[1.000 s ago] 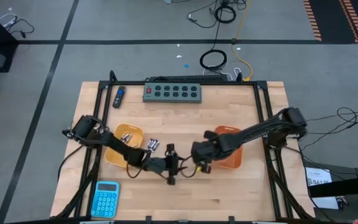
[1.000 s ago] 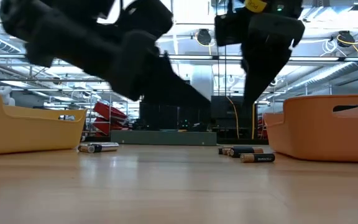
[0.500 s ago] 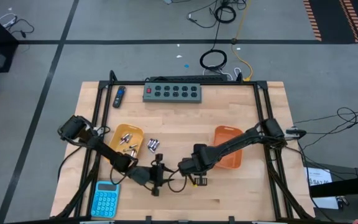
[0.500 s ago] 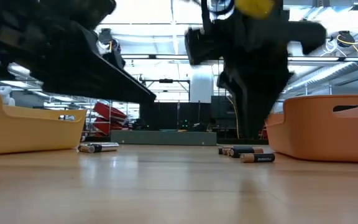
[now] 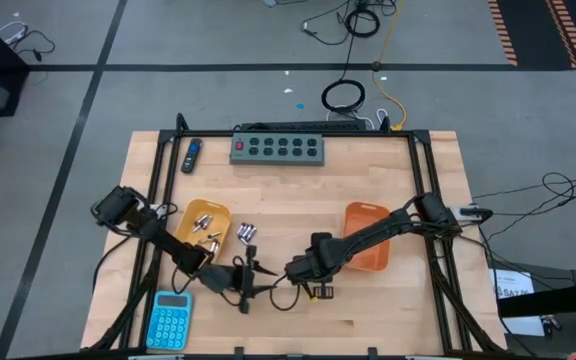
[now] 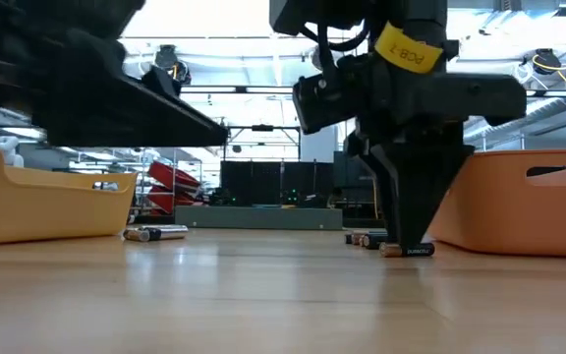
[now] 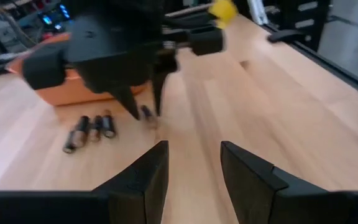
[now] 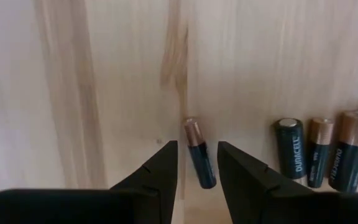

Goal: Sort batteries
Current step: Put the black battery into the orange bin

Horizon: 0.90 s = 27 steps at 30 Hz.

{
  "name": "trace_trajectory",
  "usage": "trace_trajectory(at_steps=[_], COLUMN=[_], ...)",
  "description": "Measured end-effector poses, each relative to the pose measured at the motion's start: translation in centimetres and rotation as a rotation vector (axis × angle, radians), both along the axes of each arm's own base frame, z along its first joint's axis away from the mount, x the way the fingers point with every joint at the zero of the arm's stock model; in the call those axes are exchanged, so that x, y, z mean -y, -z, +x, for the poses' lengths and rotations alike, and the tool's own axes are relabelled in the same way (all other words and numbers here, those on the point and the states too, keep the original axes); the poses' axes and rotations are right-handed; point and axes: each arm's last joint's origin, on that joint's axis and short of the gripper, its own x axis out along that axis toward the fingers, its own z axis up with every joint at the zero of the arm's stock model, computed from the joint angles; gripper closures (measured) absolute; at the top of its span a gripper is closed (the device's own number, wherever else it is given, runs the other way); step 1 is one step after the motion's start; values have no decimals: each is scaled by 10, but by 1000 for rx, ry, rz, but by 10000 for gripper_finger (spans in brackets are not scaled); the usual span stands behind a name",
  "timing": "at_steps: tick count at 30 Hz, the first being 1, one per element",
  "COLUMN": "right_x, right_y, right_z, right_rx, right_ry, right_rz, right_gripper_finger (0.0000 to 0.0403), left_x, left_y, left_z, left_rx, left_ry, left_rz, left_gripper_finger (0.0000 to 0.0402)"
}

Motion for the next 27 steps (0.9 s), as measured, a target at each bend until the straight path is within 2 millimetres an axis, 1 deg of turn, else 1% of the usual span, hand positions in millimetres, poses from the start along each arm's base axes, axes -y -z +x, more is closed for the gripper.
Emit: trace_trajectory(at_steps=[4,10,15,18,22,23,27], right_x=[2,1,6,9,10,10,9], right_y=[0,10,15,15,15,16,13], right_z=[1,4,7,8,9,10,12], right_rx=[4,-11,-25,-25,-20,-16,-10], right_ry=[6,-33,-32,-44,-85,-91,-78], right_rz=[0,-1,20,32,48,50,50], right_gripper_finger=[298,298,300,319,380,388,394], left_x=[-5,-6,-6,-6,-6,-6,-3], left_y=[1,0,-1,-1,-1,-1,-2], left_z=[2,3,3,3,3,3,2], left_rx=[0,9,16,20,21,21,28], left_ry=[-10,-7,-21,-30,-32,-31,-22], left_rz=[19,30,31,33,32,31,27], left_gripper_finger=[246,246,246,246,246,246,246])
